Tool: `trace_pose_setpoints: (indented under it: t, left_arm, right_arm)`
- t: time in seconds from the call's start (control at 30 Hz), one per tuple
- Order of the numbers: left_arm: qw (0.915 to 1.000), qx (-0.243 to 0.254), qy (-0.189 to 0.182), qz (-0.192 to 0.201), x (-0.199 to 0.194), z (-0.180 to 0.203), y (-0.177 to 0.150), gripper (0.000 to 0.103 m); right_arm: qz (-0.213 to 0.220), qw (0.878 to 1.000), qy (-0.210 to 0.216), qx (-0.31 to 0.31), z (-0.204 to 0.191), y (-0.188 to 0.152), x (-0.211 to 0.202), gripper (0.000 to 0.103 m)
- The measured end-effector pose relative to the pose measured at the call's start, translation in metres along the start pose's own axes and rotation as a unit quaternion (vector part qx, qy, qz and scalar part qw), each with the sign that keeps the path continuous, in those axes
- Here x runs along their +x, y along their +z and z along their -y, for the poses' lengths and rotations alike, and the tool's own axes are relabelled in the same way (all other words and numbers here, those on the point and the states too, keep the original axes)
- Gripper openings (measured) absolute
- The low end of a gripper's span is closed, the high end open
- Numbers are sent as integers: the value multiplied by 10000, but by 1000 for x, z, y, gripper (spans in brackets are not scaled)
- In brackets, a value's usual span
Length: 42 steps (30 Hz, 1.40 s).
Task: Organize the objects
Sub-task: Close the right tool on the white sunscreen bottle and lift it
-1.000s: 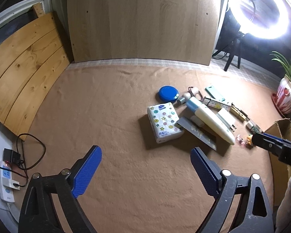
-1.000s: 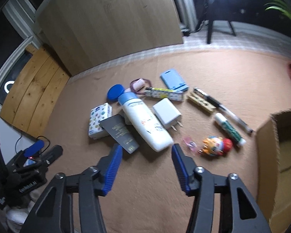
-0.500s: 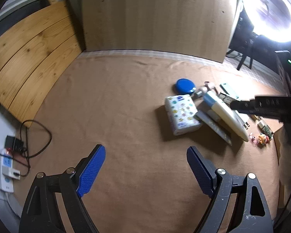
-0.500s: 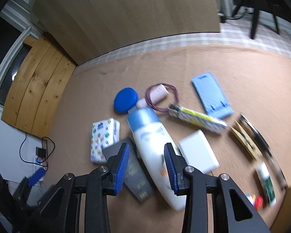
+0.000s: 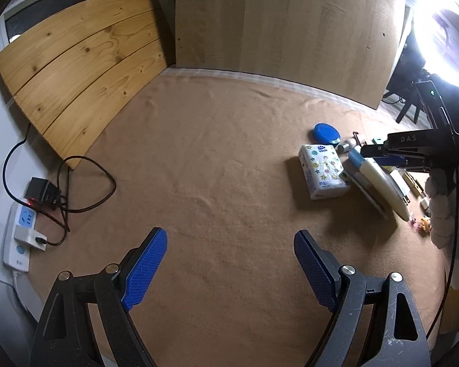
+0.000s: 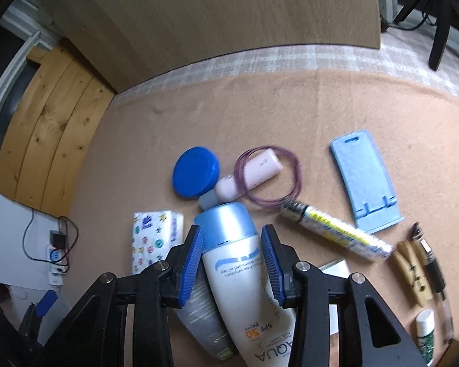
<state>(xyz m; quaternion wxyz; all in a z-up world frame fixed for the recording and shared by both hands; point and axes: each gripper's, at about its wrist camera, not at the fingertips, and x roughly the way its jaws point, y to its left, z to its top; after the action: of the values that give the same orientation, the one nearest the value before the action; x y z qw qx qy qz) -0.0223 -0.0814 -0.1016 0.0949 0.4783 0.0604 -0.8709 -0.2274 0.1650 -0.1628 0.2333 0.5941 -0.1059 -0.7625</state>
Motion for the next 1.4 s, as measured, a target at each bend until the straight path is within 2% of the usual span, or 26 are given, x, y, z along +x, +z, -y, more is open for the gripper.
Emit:
trace_pose_setpoints:
  t: [0.23, 0.43, 0.5, 0.6, 0.7, 0.8, 0.9, 1.1, 1.27, 1.4]
  left_arm:
    - [9999, 121, -120, -5, -4, 12, -2, 88]
    - [9992, 314, -260, -40, -2, 28, -3, 88]
    - [9989, 382, -278, -26, -2, 33, -3, 88]
    - [9985, 450, -322, -12, -3, 38, -2, 88]
    - [9982, 508, -331, 13, -5, 39, 0, 88]
    - [9982, 507, -327, 21, -6, 36, 1, 88]
    - [9984, 463, -326, 33, -7, 29, 3, 88]
    - [9982, 461, -396, 0, -3, 27, 5, 88]
    - [9964, 616, -576, -76, 2, 42, 4, 88]
    - [9929, 838, -818, -189, 6, 65, 0, 88]
  right_arm:
    - [-67, 9995, 107, 301, 5, -22, -10, 37]
    - [21, 9981, 375, 493, 6, -42, -17, 37]
    - [88, 9986, 247, 449, 2, -42, -17, 39]
    - [188, 9991, -59, 381, -6, -38, -16, 49]
    - [131, 9989, -356, 268, -15, -34, -8, 54]
    - [-17, 9983, -494, 296, -15, -35, 0, 54]
    - [-139, 9981, -220, 557, -4, -42, 2, 47]
    - [-231, 9982, -101, 544, 0, -68, -9, 45]
    - [-217, 9978, -427, 461, -4, -95, -20, 45]
    - [-227, 9984, -211, 481, -6, -111, -24, 47]
